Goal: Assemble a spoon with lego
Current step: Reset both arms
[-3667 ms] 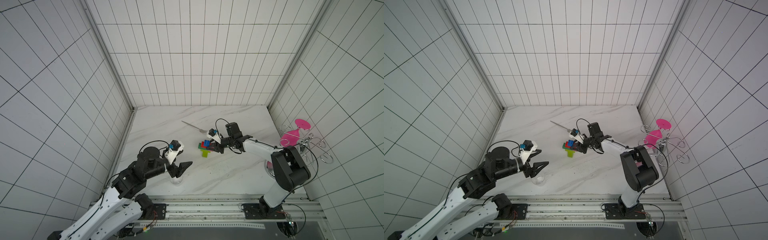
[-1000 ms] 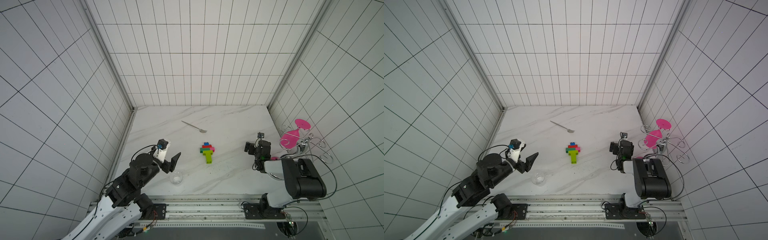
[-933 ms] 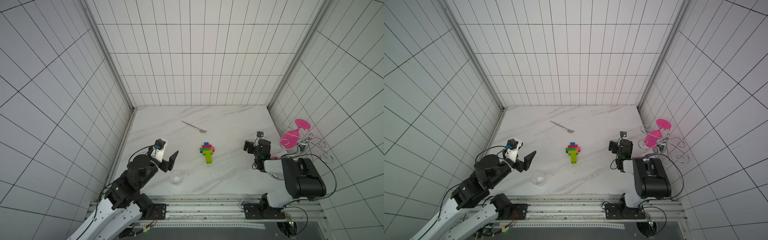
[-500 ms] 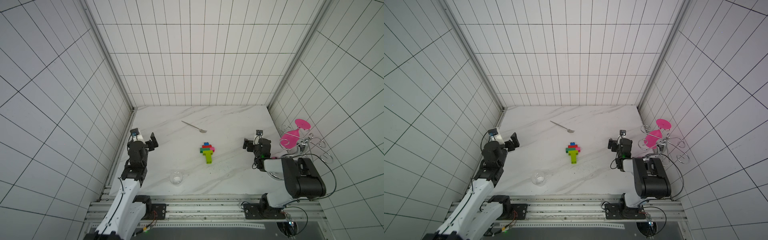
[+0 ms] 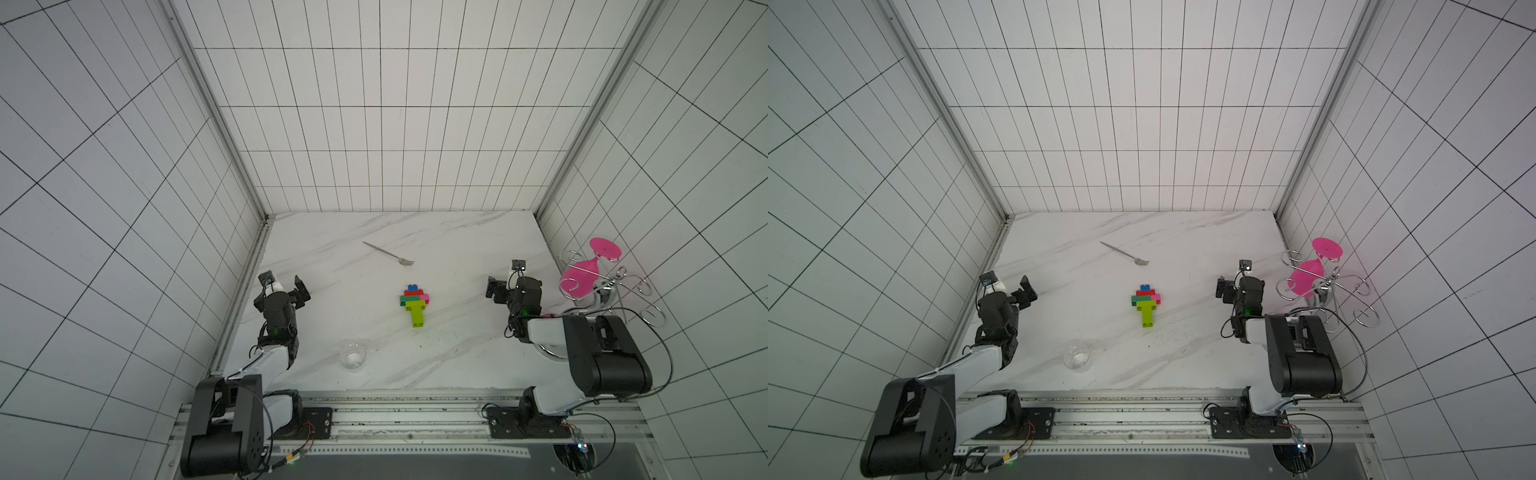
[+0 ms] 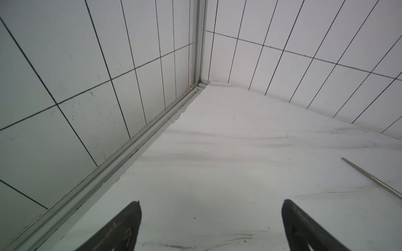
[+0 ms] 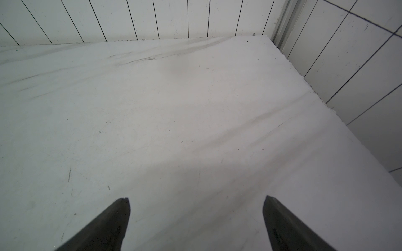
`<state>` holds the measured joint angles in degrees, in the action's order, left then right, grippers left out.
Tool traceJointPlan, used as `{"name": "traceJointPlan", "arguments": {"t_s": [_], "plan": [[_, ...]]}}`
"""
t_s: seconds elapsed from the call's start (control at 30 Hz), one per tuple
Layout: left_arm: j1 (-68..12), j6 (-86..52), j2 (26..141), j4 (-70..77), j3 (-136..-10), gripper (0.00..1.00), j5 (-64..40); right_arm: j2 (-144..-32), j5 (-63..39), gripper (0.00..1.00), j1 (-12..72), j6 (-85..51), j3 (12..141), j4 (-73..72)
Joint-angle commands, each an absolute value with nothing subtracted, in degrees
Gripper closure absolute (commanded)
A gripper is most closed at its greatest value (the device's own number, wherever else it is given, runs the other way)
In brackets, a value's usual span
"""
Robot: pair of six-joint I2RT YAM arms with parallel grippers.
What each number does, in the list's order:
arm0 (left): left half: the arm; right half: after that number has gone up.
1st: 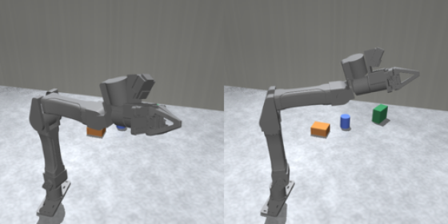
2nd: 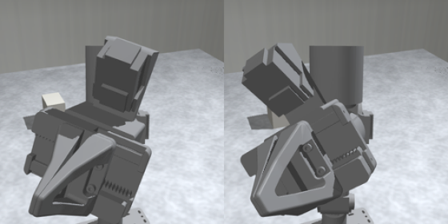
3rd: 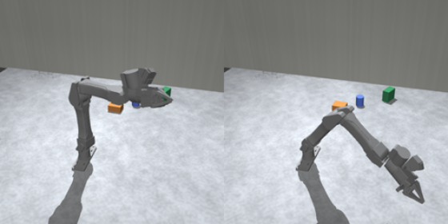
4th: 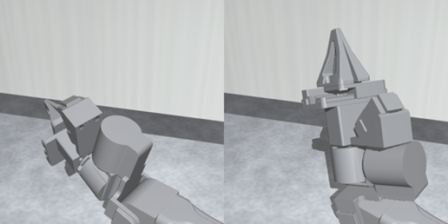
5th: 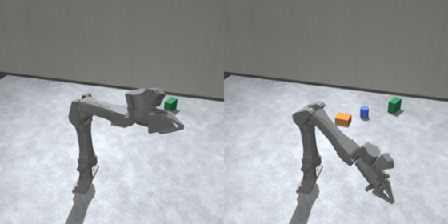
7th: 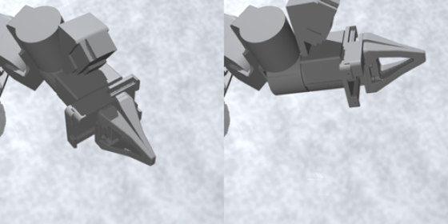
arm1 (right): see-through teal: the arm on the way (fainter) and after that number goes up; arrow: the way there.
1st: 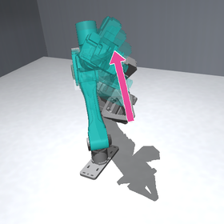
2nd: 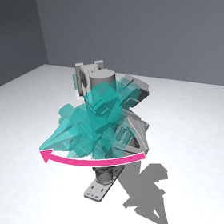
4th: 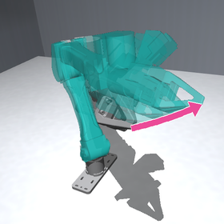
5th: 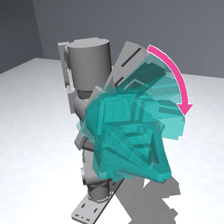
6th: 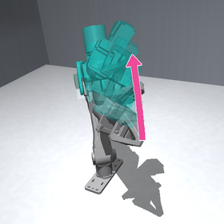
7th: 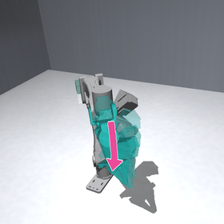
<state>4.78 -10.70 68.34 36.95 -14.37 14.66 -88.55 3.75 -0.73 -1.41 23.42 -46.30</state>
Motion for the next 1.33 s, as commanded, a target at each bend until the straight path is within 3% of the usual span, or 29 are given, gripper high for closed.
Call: {"name": "traceJointPlan", "arguments": {"t_s": [0.0,0.07,0.2,0.27,0.33,0.43,0.6,0.7,0.87,1.3], "plan": [[4.26,-4.82,72.4,45.86,-15.03,0.02,11.61,-88.39,3.84,0.01,-0.46,-1.05,24.61,-47.02],[1.84,-3.38,74.46,39.0,-19.51,0.02,14.74,-88.46,3.83,0.01,-0.42,-1.1,24.61,-46.96],[-5.26,-2.54,78.13,40.85,-21.62,0.01,20.61,-88.42,3.95,0.01,-0.38,-1.11,24.62,-46.97],[-8.58,1.49,80.24,46.67,-19.87,0.02,18.09,-88.47,3.89,0.01,-0.4,-1.14,24.61,-47.02],[-9.32,1.99,87.21,59.35,-18.42,0.01,24.96,-88.42,3.88,0.01,-0.4,-1.17,24.6,-47.02],[-2.06,-5.41,94.38,74.35,-14.32,0.01,21.81,-88.42,3.97,0.01,-0.35,-1.06,24.61,-47.04],[-1.34,-8.66,89.52,44.0,-25.88,0.02,22.02,-88.42,3.96,0.01,-0.39,-1.14,24.61,-47.1],[-1.52,-6.67,92.51,55.9,-22.58,0.01,22.24,-88.4,3.98,0.01,-0.38,-1.14,24.6,-47.1],[-1.86,-8.42,89.58,45.91,-24.89,0.01,22.58,-88.47,3.91,0.01,-0.35,-1.19,24.61,-47.05],[-1.5,-8.26,89.89,46.74,-24.8,0.01,21.97,-88.11,-1.29,0.01,-1.1,-0.13,24.35,-46.81]]}}
